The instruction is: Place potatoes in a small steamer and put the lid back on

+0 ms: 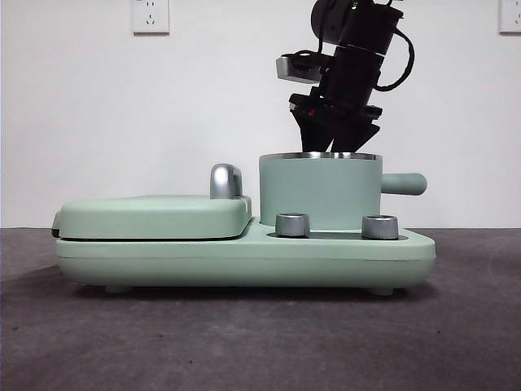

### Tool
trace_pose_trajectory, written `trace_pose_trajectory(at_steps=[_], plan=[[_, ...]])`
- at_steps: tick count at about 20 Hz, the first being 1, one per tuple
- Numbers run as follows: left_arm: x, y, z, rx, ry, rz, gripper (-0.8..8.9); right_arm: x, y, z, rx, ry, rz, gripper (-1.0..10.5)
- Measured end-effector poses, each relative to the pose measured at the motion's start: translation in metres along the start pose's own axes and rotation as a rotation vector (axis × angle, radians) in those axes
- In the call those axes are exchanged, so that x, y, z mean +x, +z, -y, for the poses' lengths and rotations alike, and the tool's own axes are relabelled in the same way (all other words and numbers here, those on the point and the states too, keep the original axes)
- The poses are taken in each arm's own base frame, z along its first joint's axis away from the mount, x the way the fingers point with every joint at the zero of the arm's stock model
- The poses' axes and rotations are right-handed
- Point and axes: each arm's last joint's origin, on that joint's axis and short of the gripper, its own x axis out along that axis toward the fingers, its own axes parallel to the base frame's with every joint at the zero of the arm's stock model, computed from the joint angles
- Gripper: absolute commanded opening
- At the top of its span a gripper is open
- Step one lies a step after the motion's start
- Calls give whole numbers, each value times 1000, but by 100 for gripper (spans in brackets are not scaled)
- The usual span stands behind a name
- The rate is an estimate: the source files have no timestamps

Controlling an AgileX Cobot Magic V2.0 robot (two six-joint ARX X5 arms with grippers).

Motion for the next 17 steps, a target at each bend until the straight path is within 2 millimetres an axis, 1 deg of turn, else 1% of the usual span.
trace_pose_trajectory(at_steps=[6,10,12,13,15,16,17], plan=[[0,0,0,0,0,0,16,0,0,0,0,0,1,220],[0,0,0,0,0,0,16,6,1,1,0,1,0,280],[0,0,0,0,0,0,16,7,1,1,-1,1,2,282],[0,0,0,0,0,0,16,8,1,0,-2,1,4,298],[0,0,0,0,0,0,16,8,2,0,-4,2,6,411],[0,0,0,0,0,0,16,7,3,0,-4,13,14,445],[0,0,0,0,0,0,16,4,5,0,-6,15,26,449]])
